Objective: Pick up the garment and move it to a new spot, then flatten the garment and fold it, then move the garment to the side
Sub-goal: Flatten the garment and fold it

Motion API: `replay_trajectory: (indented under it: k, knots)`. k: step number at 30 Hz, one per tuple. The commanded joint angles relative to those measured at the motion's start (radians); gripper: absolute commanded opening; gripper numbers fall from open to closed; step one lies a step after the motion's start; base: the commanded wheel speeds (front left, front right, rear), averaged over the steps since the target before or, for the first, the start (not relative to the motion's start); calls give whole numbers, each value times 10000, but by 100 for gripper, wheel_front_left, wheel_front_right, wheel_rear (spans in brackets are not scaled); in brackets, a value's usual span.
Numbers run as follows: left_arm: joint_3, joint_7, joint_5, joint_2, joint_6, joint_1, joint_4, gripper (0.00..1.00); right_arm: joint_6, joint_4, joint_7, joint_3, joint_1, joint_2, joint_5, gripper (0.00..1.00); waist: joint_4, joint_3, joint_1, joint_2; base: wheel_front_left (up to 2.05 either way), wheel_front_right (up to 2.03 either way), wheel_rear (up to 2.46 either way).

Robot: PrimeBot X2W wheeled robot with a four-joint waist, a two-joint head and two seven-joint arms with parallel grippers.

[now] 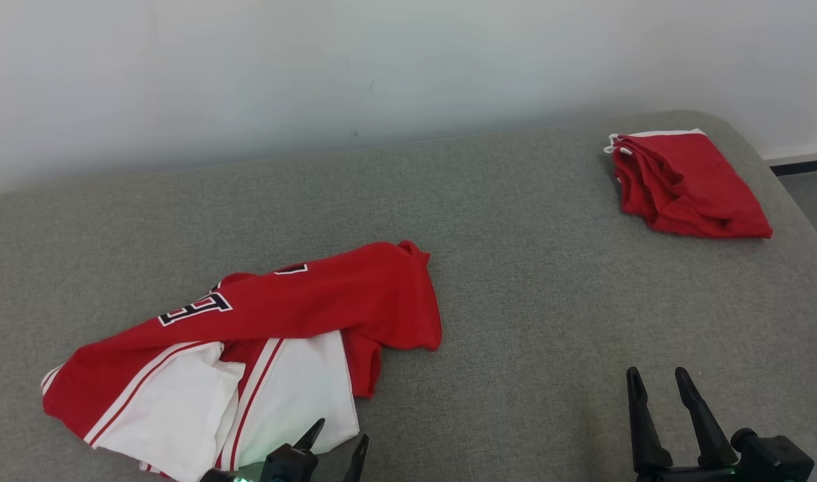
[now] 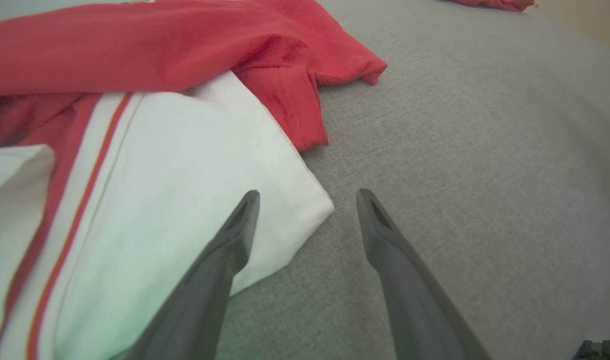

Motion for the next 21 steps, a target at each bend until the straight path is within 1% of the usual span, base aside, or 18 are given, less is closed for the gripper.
replay_trajectory:
  k: [1, 4, 5, 6, 7, 10, 13, 18, 21]
  knots:
    - [-63, -29, -136, 4, 22, -225, 320, 100, -23, -23, -9, 10, -83, -53, 2, 100, -158, 189, -1, -1, 0, 0, 0]
    - [-194, -27, -197, -46, 23, -454, 779, 100, -23, -40, -9, -24, -136, -51, -15, 100, -188, 258, -1, -1, 0, 0, 0]
    - [-241, -27, -250, -67, 23, -499, 978, 98, -23, -35, -9, -34, -147, -50, -27, 100, -189, 264, -1, -1, 0, 0, 0]
    - [-255, -26, -287, -84, 22, -601, 1092, 46, -23, -32, -9, -55, -147, -49, -34, 100, -180, 266, -1, -1, 0, 0, 0]
    - [-293, -26, -315, -100, 22, -664, 1236, 0, -23, -27, -9, -71, -144, -52, -41, 100, -164, 257, -1, -1, 0, 0, 0]
    - [-444, -26, -444, -171, 20, -778, 1478, 0, -23, 6, -9, -146, -81, -57, -87, 100, -45, 155, -1, -1, 0, 0, 0]
    - [-414, -26, -515, -158, 21, -796, 1360, 0, -23, 24, -9, -192, -24, -44, -86, 100, 73, 42, -1, -1, 0, 0, 0]
    - [-136, -27, -476, 32, 35, -372, 360, 0, -23, 43, -9, -268, 222, 28, -3, 100, 535, -336, -1, -1, 0, 0, 0]
    - [178, -28, -514, 241, 186, 151, -623, 0, -23, 53, -9, -355, 407, 93, 40, 100, 915, -568, -1, -1, 0, 0, 0]
